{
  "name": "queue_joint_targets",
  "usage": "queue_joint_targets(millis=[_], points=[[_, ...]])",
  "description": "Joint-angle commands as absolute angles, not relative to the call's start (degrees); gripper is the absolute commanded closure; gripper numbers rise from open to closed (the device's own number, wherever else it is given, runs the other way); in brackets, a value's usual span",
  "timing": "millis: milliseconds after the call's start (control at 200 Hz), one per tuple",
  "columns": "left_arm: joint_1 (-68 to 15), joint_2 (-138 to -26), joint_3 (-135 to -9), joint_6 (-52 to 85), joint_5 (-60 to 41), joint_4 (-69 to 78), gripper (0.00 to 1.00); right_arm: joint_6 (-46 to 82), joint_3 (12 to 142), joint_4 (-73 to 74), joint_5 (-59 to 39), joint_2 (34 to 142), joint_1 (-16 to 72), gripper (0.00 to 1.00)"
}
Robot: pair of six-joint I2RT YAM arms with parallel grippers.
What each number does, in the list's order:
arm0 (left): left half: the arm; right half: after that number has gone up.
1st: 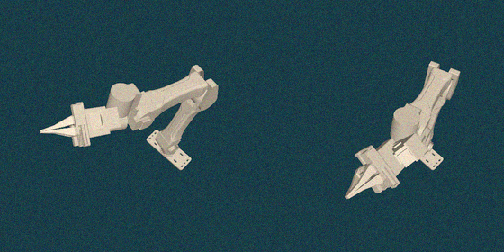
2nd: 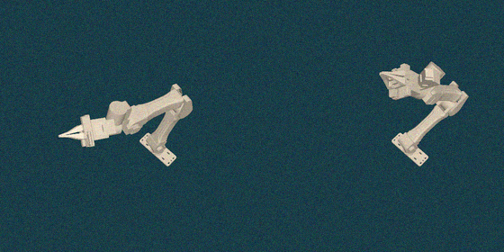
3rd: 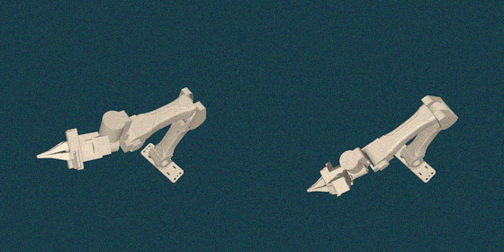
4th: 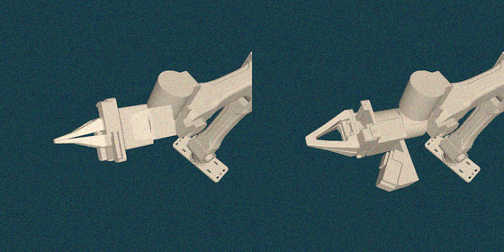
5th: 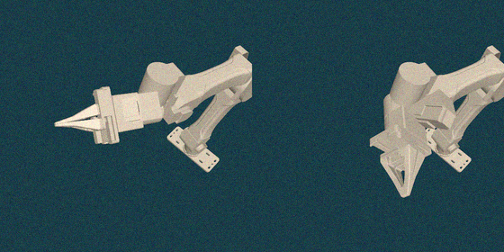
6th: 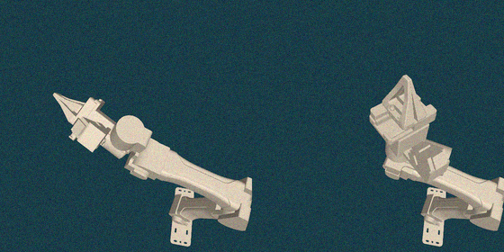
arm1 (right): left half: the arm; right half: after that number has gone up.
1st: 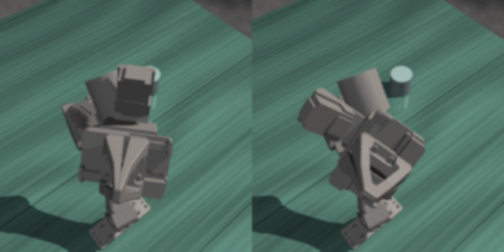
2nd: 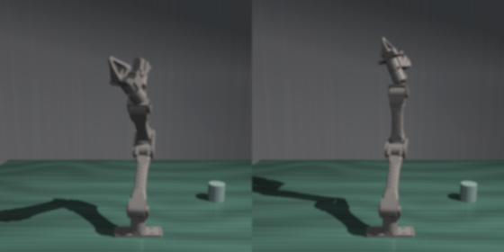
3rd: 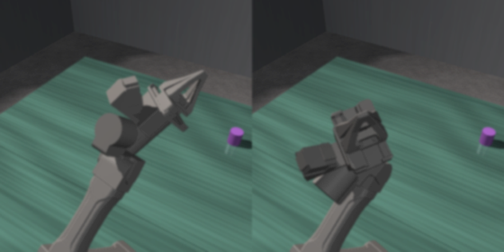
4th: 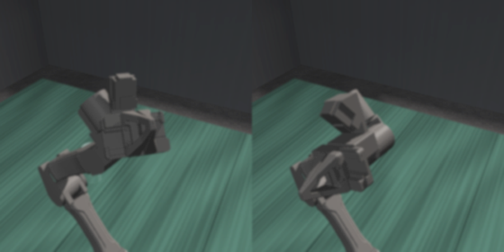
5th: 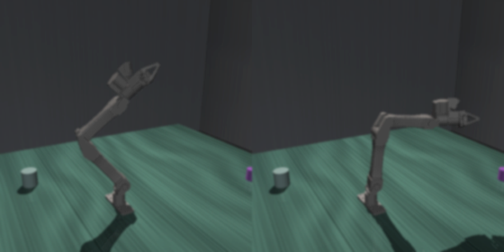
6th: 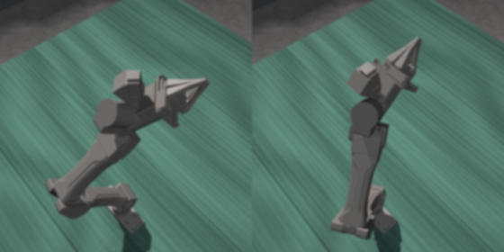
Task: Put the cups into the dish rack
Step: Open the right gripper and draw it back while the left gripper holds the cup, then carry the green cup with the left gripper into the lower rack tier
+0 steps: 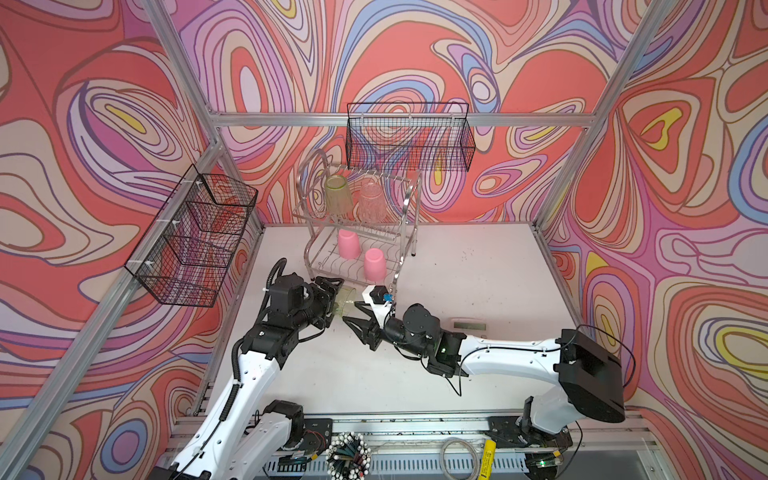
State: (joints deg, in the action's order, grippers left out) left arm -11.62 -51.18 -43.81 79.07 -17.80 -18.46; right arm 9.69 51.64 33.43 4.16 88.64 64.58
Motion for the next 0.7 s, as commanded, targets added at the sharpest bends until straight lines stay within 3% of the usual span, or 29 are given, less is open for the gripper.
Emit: queue_joint_targets(millis=[0, 255, 486, 696], points=[[-11.4, -51.9, -46.7, 69.3, -11.4, -20.0, 0.33, 8.8, 48.9, 31.1, 9.4, 83.2, 64.6, 0.47], [-11.4, -53.0, -45.7, 57.9, -3.0, -16.3, 0.36, 10.9, 43.1, 20.8, 19.4, 70.8, 62.5, 0.47], [-11.5, -55.6, -43.1, 52.5, -1.0, -7.4, 0.35, 15.3, 42.0, 7.9, 21.9, 63.5, 58.1, 0.47], [-11.6, -59.5, -41.1, 46.1, 1.1, -0.6, 0.36, 15.7, 39.8, 5.3, 23.8, 58.7, 56.0, 0.47]])
